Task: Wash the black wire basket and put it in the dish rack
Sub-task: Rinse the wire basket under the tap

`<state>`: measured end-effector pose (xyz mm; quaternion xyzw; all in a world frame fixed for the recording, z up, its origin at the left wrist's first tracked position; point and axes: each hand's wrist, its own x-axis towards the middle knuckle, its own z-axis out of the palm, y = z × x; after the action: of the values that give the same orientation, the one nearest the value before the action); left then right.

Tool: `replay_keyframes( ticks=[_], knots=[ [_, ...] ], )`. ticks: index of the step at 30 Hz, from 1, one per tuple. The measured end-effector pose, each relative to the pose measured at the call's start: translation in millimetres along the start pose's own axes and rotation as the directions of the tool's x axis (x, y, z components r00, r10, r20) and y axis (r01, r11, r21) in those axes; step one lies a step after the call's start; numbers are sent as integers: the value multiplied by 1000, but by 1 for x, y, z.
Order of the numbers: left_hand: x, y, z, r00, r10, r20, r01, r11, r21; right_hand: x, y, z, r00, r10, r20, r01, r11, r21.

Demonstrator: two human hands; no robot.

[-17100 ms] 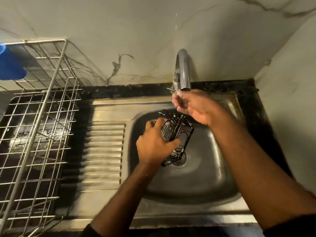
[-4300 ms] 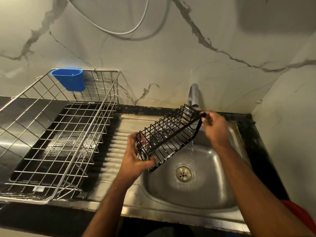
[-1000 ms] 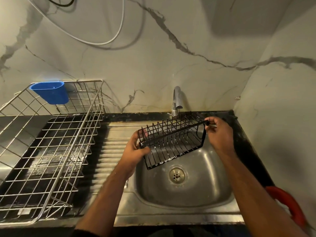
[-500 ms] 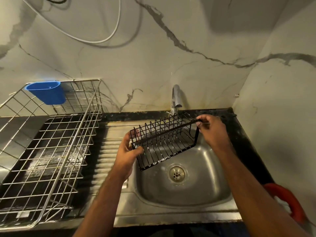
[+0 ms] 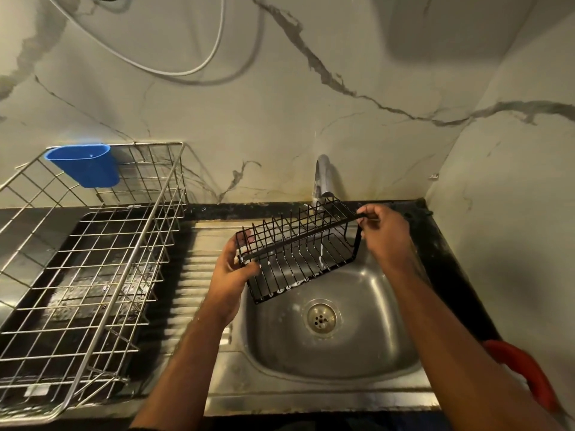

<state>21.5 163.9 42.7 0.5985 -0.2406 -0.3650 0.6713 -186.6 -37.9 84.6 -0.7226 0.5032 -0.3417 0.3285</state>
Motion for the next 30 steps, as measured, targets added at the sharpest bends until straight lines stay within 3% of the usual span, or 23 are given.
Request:
replay_keyframes(
  ticks=[30],
  knots=[
    [-11, 7, -14, 998, 28, -49, -26, 999, 29, -8, -5, 9, 996, -85, 19, 84, 995, 60]
  ],
)
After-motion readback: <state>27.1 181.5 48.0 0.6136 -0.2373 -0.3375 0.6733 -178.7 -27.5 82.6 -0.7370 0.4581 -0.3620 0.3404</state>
